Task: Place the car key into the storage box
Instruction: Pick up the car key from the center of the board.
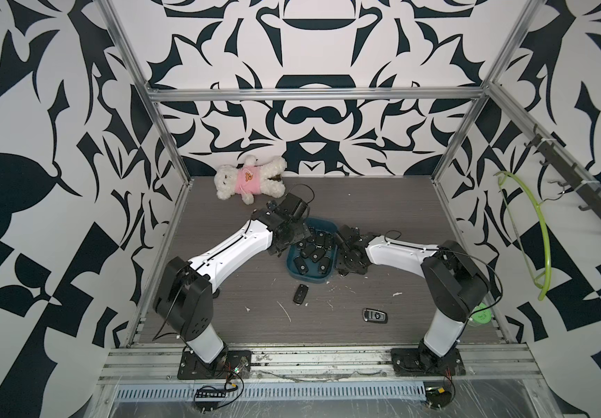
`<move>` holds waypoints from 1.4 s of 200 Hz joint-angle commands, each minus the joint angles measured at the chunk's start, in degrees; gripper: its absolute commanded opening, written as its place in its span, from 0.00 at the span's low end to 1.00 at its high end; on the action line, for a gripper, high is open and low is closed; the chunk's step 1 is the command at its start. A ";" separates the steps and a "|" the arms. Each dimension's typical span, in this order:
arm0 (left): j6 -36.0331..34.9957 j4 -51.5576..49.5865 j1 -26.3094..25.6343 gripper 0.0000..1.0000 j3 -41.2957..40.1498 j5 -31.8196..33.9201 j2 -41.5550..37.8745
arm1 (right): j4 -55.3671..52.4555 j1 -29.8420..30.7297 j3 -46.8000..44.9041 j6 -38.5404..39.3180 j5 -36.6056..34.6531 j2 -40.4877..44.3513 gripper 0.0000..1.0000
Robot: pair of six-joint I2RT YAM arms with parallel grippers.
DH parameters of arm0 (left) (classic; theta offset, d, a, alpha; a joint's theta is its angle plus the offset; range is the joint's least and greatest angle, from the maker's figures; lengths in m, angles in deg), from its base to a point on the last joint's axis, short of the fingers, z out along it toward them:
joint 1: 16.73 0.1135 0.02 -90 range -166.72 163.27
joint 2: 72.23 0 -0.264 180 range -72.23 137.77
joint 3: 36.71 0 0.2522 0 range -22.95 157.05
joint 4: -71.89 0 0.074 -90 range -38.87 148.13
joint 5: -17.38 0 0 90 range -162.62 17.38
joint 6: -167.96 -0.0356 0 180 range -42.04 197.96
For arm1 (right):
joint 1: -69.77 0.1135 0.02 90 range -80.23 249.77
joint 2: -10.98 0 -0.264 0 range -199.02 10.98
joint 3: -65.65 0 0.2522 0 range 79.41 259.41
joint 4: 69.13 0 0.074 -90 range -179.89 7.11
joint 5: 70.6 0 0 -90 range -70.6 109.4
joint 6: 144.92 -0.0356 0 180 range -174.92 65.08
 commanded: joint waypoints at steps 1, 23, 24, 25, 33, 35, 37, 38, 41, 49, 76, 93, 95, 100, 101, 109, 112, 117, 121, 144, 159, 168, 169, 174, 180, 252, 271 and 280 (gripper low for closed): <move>-0.75 0.42 0.39 0.99 -1.23 -0.52 -1.73 | -3.79 0.02 0.15 -1.29 -3.17 1.62 0.54; -0.82 0.52 0.48 0.99 -1.15 -0.80 -1.43 | -3.98 0.01 -1.11 -2.39 -3.08 2.34 0.52; -0.85 0.49 0.52 0.99 -1.15 -0.82 -1.46 | -4.00 0.01 -1.15 -2.43 -3.13 2.31 0.51; -0.82 0.48 0.54 0.99 -1.16 -0.78 -1.47 | -4.01 0.01 -1.17 -2.49 -3.15 2.34 0.51; -0.88 0.48 0.56 0.99 -1.11 -0.80 -1.48 | -3.80 0.01 -1.48 -2.81 -3.05 2.34 0.50; -0.88 0.49 0.56 0.99 -1.06 -0.83 -1.42 | -3.66 0.01 -1.57 -2.81 -2.93 2.32 0.50; -0.88 0.52 0.51 0.99 -1.13 -0.84 -1.45 | -3.50 0.01 -1.68 -2.81 -2.81 2.38 0.50; -0.88 0.49 0.53 0.99 -1.15 -0.84 -1.47 | -3.41 0.01 -1.69 -2.81 -2.77 2.38 0.50; -0.88 0.55 0.54 0.99 -1.16 -0.89 -1.47 | -3.16 0.01 -1.79 -2.86 -2.52 2.33 0.50; -0.88 0.49 0.64 0.99 -1.16 -0.96 -1.40 | -2.90 0.01 -1.92 -3.26 -2.15 2.20 0.50; -0.88 0.31 0.58 0.99 -1.24 -0.95 -1.67 | -1.46 0.06 -2.43 -4.29 0.48 2.01 0.39; -0.88 0.23 0.57 0.99 -1.58 -0.81 -2.09 | -1.81 0.01 -2.21 -4.31 0.20 2.52 0.33; -0.88 0.21 0.63 0.99 -1.59 -0.83 -2.10 | -2.00 0.06 -2.12 -4.29 0.06 2.67 0.34; -0.83 0.29 0.64 0.99 -1.64 -0.65 -2.29 | -2.35 0.02 -1.99 -4.05 -0.28 3.08 0.33; -0.85 0.29 0.64 0.99 -1.71 -0.66 -2.33 | -2.40 0.02 -1.94 -4.05 -0.37 3.16 0.33; -0.88 0.24 0.58 0.99 -1.87 -0.57 -2.51 | -3.02 0.01 -1.57 -3.64 -0.80 3.79 0.33; -0.89 0.28 0.61 0.99 -1.86 -0.50 -2.53 | -3.28 0.06 -1.35 -3.54 -1.01 4.05 0.33; -0.94 0.25 0.63 0.99 -1.93 -0.48 -2.62 | -3.70 0.01 -1.09 -3.33 -1.07 4.48 0.33; -0.86 0.31 0.58 0.99 -1.94 -0.41 -2.69 | -3.91 0.01 -0.82 -3.08 -1.05 4.84 0.33; -0.88 0.46 0.64 0.99 -2.12 -0.51 -2.81 | -5.17 0.09 0.46 -1.83 -3.53 6.60 0.33; -0.88 0.55 0.64 0.99 -2.01 -0.75 -2.60 | -5.69 0.14 0.83 -1.44 -3.54 6.85 0.34; -0.88 0.48 0.64 0.99 -1.96 -0.79 -2.55 | -6.02 0.17 0.92 -1.34 -3.19 6.70 0.36; -0.88 0.47 0.64 0.99 -2.00 -0.81 -2.59 | -6.08 0.13 0.92 -1.33 -3.19 6.69 0.36; -0.88 0.50 0.64 0.99 -1.95 -0.83 -2.63 | -6.30 0.10 0.93 -1.45 -2.95 6.60 0.39; -0.88 0.55 0.64 0.99 -2.10 -0.83 -2.67 | -6.39 0.17 0.80 -1.70 -2.79 6.51 0.43; -0.92 0.59 0.64 0.99 -2.56 -0.75 -3.14 | -3.89 1.77 -2.50 -7.49 1.22 4.92 0.55; -1.05 0.46 0.64 0.99 -2.79 -0.34 -3.50 | -4.33 1.77 -2.77 -8.04 1.13 4.80 0.55; -1.02 0.55 0.66 0.99 -2.98 -0.35 -3.52 | -4.55 1.77 -2.73 -8.15 1.09 4.66 0.55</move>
